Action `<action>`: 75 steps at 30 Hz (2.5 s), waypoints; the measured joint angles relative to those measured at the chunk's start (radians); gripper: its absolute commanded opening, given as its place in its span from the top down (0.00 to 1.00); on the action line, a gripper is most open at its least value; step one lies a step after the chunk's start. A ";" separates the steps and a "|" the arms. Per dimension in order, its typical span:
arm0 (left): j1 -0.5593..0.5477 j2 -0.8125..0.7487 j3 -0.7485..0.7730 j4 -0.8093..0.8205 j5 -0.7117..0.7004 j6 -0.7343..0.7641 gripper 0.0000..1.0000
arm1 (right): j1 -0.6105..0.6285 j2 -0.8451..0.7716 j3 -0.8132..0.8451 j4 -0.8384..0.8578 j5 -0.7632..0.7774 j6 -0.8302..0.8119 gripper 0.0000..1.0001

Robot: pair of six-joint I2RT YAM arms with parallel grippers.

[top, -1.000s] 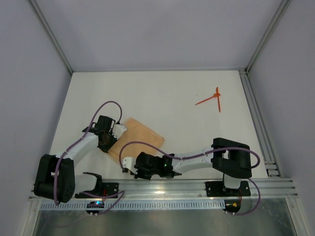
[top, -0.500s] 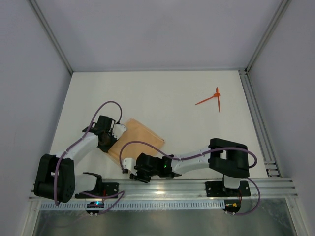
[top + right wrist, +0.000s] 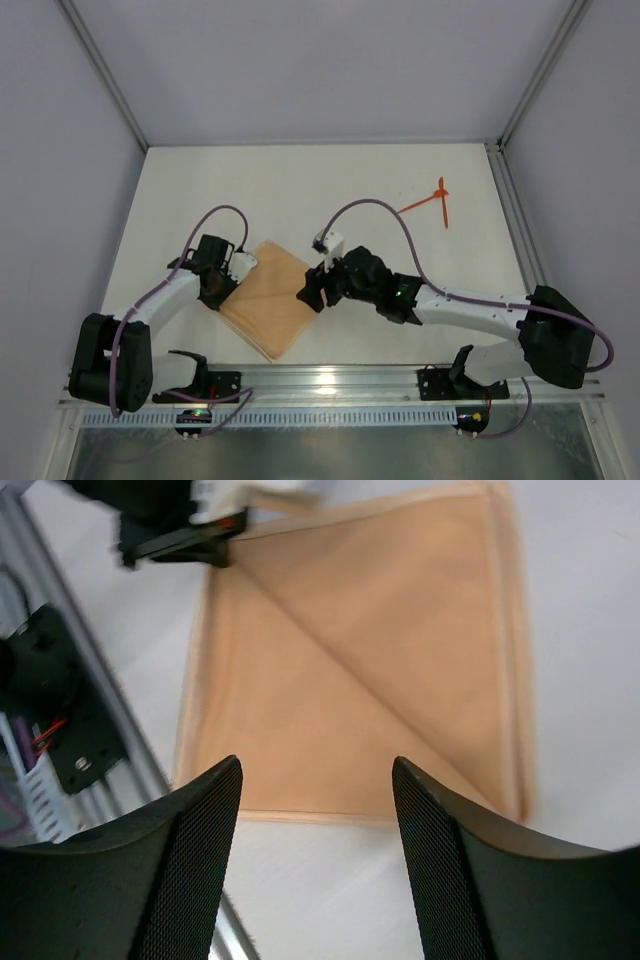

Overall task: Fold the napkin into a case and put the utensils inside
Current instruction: Move the upper triangle-folded napkin to the center of the board, then pick up the upper triangle-folded napkin from the center of the board.

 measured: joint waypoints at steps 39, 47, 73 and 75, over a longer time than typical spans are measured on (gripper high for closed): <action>0.000 -0.043 0.000 -0.007 0.056 0.002 0.85 | -0.446 0.333 -0.121 0.190 -0.180 0.488 0.92; -0.001 -0.061 0.085 -0.032 0.183 0.001 0.66 | -0.496 0.448 0.070 0.098 -0.201 0.421 0.93; -0.500 -0.079 -0.060 0.136 0.038 0.366 0.39 | -0.551 0.579 0.304 -0.077 -0.261 0.325 0.92; -0.507 -0.059 -0.068 0.166 0.015 0.364 0.50 | -0.551 0.579 0.304 -0.081 -0.261 0.319 0.87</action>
